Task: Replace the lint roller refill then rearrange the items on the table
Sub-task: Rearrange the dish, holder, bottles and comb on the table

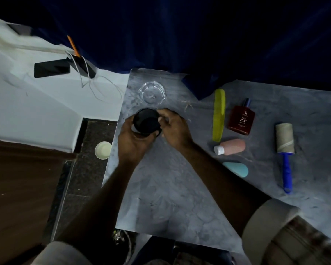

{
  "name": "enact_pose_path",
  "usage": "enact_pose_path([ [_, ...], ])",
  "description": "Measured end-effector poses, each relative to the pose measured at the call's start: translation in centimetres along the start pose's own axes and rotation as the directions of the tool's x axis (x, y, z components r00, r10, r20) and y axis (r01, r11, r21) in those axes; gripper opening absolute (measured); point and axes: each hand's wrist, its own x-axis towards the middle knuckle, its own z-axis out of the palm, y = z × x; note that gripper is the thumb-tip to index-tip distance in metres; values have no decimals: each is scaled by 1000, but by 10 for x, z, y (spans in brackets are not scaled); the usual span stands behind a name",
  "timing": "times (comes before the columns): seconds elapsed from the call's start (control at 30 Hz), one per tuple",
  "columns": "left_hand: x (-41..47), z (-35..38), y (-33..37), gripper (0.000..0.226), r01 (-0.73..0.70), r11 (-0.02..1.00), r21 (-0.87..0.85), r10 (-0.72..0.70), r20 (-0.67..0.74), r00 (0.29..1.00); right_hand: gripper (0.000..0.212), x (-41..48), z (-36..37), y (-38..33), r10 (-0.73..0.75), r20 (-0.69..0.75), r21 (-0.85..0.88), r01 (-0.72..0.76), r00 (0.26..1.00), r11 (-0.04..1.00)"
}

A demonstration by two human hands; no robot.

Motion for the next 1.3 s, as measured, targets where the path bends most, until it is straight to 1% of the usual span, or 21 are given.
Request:
enact_pose_path([
  [0.1, -12, 0, -6, 80, -16, 1000, 15, 17, -72, 997, 32, -6, 4, 2, -13, 19, -6, 13, 1000, 1000],
  [0.17, -16, 1, -4, 76, -13, 1000, 9, 14, -81, 997, 33, -6, 6, 1, -24, 14, -29, 24, 1000, 999],
  [0.27, -17, 3, 5, 78, -5, 1000, 6, 6, -92, 996, 33, -4, 2, -1, -11, 41, -31, 13, 999, 999],
  [0.33, -22, 4, 10, 81, -47, 996, 80, 54, -97, 994, 33, -5, -7, -2, 12, 77, 0, -12, 997, 1000],
  [0.37, -26, 4, 10, 82, -81, 991, 105, 92, -107, 990, 32, -7, -14, -2, 23, 72, 20, -25, 997, 999],
  [0.43, -45, -1, 11, 84, -65, 997, 33, 69, -143, 987, 28, -10, -33, 7, 17, -8, 23, -17, 1000, 1000],
  [0.5, -70, -9, 18, 80, -38, 999, 0, 37, -206, 978, 23, -15, -66, 25, -2, -142, -20, 0, 990, 1000],
  [0.53, -83, -8, 22, 73, -42, 999, 10, 43, -213, 976, 21, -19, -87, 39, -3, -209, -47, -7, 978, 999],
  [0.57, -93, -3, 26, 59, -59, 998, 2, 59, -185, 981, 19, -24, -109, 55, 9, -269, -81, -32, 963, 996],
  [0.6, -101, 8, 33, 45, -91, 996, -13, 89, -112, 990, 18, -29, -131, 70, 43, -322, -99, -79, 946, 992],
  [0.63, -106, 24, 42, 35, -131, 991, -14, 131, -7, 991, 19, -32, -150, 84, 98, -366, -83, -138, 926, 987],
  [0.67, -108, 44, 54, 31, -165, 986, -13, 165, 109, 980, 21, -34, -167, 98, 152, -401, -69, -195, 904, 978],
  [0.73, -100, 89, 76, 32, -188, 982, -12, 184, 289, 939, 24, -33, -193, 120, 195, -459, -111, -273, 867, 956],
  [0.8, -79, 137, 95, 33, -178, 983, 45, 148, 381, 913, 32, -29, -208, 133, 222, -474, -185, -343, 852, 921],
  [0.87, -55, 179, 112, 35, -193, 971, 140, 111, 452, 885, 41, -24, -214, 141, 231, -437, -261, -368, 869, 892],
  [0.9, -46, 197, 118, 34, -211, 960, 184, 98, 484, 870, 41, -22, -215, 144, 226, -401, -288, -357, 888, 889],
  [0.97, -32, 224, 125, 28, -236, 933, 272, 59, 531, 845, 40, -16, -216, 147, 255, -369, -266, -365, 894, 892],
  [1.03, -24, 242, 124, 22, -233, 908, 348, 9, 538, 843, 43, -10, -216, 150, 290, -373, -231, -392, 881, 891],
  [1.13, -19, 257, 118, 20, -161, 906, 392, -69, 510, 857, 51, -2, -214, 160, 322, -359, -245, -421, 876, 873],
  [1.23, -21, 259, 116, 24, -47, 938, 342, -134, 487, 863, 55, 0, -215, 168, 362, -277, -206, -423, 890, 883],
  [1.3, -29, 255, 119, 28, 18, 972, 235, -129, 466, 875, 53, -3, -218, 170, 342, -230, -147, -380, 911, 913],
])
